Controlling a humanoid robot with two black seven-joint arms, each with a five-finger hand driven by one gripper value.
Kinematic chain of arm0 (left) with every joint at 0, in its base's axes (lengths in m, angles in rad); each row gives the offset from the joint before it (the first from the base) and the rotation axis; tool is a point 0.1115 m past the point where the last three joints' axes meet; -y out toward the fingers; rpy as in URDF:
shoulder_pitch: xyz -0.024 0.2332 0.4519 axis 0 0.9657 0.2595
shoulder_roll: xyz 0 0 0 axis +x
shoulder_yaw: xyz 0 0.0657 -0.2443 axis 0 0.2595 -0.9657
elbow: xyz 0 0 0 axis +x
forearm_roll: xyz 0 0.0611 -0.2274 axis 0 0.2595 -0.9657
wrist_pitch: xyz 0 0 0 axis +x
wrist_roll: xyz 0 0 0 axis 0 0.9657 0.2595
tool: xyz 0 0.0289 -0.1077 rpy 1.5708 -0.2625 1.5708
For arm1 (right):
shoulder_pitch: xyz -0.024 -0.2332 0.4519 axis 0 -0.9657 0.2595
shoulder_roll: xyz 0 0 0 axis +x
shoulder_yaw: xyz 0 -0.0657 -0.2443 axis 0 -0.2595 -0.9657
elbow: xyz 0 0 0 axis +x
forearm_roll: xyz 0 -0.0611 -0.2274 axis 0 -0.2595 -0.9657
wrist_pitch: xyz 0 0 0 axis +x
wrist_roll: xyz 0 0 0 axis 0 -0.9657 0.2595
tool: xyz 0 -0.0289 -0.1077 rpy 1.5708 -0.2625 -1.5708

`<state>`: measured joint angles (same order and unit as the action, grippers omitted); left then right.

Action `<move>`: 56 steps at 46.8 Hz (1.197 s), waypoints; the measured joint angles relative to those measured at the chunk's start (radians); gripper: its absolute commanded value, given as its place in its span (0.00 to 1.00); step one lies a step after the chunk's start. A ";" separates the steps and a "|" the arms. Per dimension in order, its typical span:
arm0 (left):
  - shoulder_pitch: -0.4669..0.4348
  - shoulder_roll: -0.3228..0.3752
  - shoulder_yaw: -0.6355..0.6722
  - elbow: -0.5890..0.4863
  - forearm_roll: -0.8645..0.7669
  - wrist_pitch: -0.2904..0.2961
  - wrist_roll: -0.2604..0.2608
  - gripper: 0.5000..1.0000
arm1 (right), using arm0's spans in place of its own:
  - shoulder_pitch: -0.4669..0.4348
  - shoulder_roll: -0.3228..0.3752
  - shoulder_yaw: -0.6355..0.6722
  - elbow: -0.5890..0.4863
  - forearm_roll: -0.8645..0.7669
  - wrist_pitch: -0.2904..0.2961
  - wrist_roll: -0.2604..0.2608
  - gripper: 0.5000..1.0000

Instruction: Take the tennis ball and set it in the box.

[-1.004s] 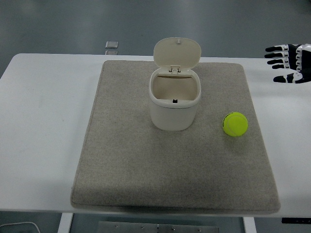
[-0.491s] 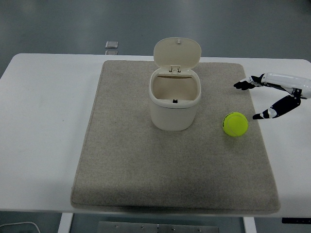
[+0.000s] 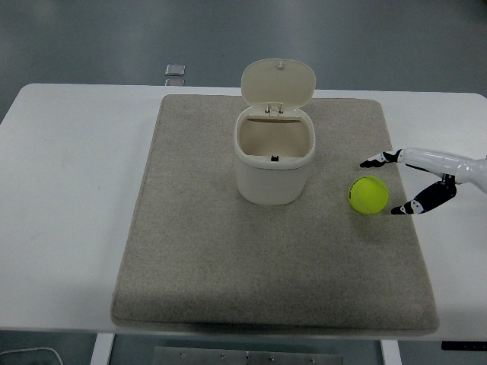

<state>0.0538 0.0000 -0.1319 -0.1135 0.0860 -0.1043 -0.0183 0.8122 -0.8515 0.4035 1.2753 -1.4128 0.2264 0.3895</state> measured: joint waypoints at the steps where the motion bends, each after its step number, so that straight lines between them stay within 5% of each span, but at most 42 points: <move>1: 0.000 0.000 0.000 0.000 0.000 0.000 0.000 0.98 | -0.004 0.001 -0.001 0.000 0.000 -0.006 -0.001 0.81; 21: 0.000 0.000 0.000 0.000 0.000 0.000 0.000 0.98 | -0.030 0.043 -0.013 -0.011 0.002 -0.054 -0.008 0.81; 56: 0.000 0.000 0.000 0.000 0.000 -0.001 0.000 0.98 | -0.061 0.058 -0.013 -0.030 -0.006 -0.082 -0.008 0.44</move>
<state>0.0536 0.0000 -0.1319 -0.1135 0.0860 -0.1050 -0.0181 0.7517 -0.7931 0.3904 1.2456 -1.4191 0.1442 0.3819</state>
